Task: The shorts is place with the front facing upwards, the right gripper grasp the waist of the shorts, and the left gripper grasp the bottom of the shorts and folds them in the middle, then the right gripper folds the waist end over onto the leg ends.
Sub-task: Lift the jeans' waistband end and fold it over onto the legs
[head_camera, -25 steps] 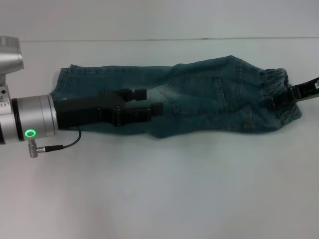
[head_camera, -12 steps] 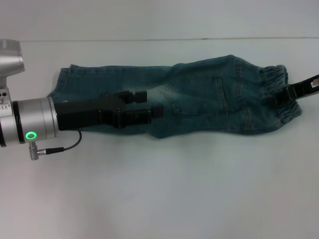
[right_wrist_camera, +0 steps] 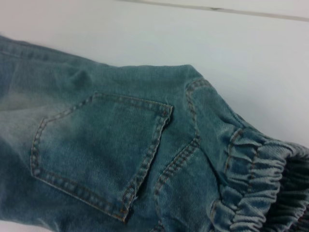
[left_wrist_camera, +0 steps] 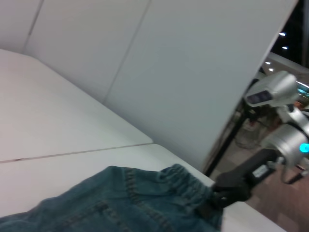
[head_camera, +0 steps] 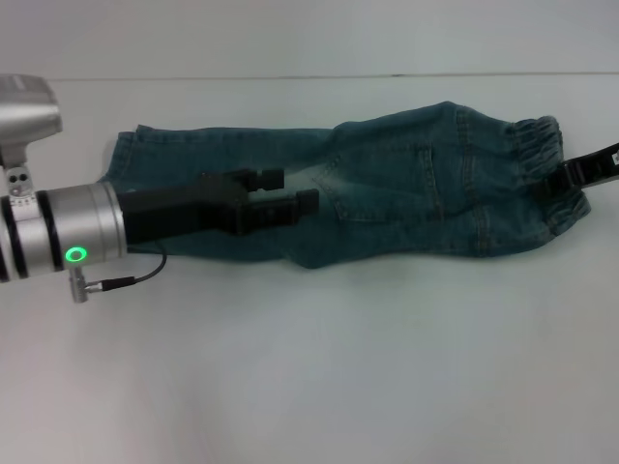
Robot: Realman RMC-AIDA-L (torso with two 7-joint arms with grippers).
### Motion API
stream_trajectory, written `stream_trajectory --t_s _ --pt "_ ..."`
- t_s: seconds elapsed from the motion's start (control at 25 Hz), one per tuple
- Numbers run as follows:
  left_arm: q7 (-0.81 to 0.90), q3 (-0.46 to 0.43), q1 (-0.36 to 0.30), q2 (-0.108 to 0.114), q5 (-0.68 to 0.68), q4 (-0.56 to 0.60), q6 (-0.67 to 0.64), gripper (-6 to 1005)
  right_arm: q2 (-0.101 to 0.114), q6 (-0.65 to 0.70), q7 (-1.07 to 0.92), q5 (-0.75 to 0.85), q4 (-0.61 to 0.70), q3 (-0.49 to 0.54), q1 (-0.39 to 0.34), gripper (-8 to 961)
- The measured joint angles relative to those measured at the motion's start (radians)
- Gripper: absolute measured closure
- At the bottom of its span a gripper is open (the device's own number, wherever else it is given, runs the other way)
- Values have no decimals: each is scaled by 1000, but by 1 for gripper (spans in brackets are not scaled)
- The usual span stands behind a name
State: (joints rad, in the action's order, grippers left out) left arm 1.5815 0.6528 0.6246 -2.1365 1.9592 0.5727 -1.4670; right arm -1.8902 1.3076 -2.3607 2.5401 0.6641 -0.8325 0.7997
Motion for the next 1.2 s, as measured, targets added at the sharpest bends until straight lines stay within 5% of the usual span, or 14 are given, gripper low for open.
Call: stream_trajectory --t_s 0.28,0.44,0.6,0.84,1.04,1.2 --pt "-75 1 41 -34 -81 -82 185 175 3 80 0 0 65 29 -11 841" --pt "-238 -5 69 -36 -243 -189 278 304 4 139 -1 0 101 41 -16 841" --pt "-549 -7 120 -38 -500 -374 398 567 7 218 0 1 152 90 -24 842" --pt "-940 -35 164 -39 -721 -519 450 816 22 302 7 -13 185 176 -26 843" --pt "-1327 -138 214 -39 -781 -642 494 999 28 351 11 -56 215 197 -25 846" --pt "-1539 -174 240 -39 -775 -713 557 999 30 375 11 -96 235 205 -26 846"
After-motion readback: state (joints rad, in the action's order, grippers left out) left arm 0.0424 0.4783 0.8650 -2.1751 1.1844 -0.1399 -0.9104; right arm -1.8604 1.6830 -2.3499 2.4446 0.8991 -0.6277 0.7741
